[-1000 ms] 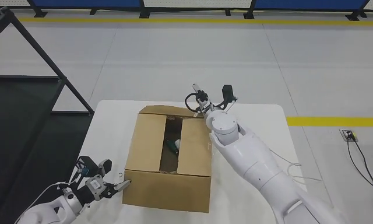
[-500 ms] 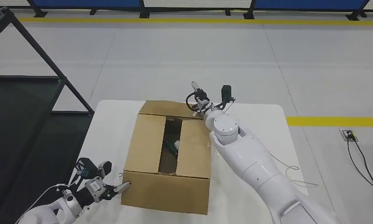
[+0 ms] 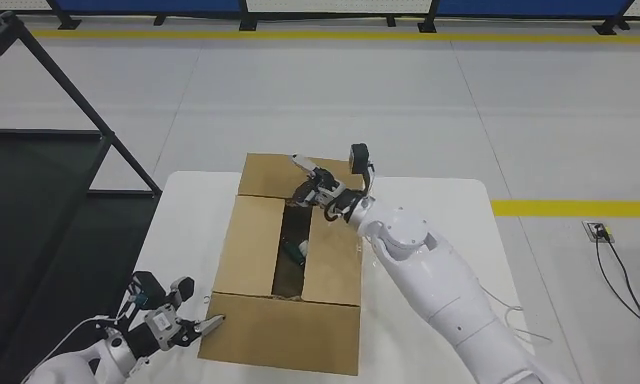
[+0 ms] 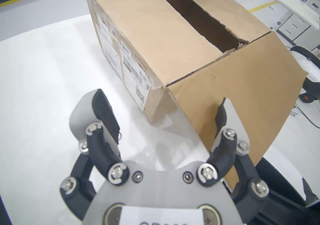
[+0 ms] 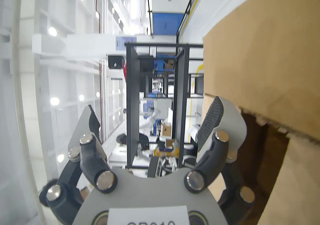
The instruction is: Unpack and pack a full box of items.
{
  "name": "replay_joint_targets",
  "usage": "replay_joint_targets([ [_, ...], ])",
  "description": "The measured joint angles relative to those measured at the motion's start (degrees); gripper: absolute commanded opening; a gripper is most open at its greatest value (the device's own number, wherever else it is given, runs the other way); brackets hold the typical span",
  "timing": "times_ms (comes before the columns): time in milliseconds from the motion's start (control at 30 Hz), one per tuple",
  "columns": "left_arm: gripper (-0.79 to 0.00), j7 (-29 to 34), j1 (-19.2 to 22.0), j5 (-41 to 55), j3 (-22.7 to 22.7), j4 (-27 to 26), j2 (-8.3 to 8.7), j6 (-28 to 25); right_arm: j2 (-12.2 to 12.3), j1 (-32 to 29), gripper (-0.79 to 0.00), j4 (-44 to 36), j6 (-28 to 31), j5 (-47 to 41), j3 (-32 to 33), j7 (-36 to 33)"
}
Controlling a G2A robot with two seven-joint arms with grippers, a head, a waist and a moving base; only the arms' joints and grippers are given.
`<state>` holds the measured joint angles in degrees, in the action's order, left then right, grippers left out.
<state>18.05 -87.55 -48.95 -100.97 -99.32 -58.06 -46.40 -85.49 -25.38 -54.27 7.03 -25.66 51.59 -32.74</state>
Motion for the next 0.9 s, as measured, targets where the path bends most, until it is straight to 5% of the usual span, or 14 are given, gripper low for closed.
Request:
replay_joint_targets([
  [400,0.000,0.15,2.67,7.05,-3.85,5.06,0.52,5.91,0.90,-2.34,0.000,-4.78,-3.96,3.55,0.79,-2.71],
  [633,0.000,0.85,5.77,3.59,-0.43,7.01,0.23,15.15,0.82,-1.84,0.000,-6.94,-9.31,10.40,-1.48,-4.19],
  [900,0.000,0.54,7.14,-0.87,3.81,7.12,0.08,15.67,0.24,-1.23,0.000,-7.51,-12.79,13.68,-2.47,-2.07],
])
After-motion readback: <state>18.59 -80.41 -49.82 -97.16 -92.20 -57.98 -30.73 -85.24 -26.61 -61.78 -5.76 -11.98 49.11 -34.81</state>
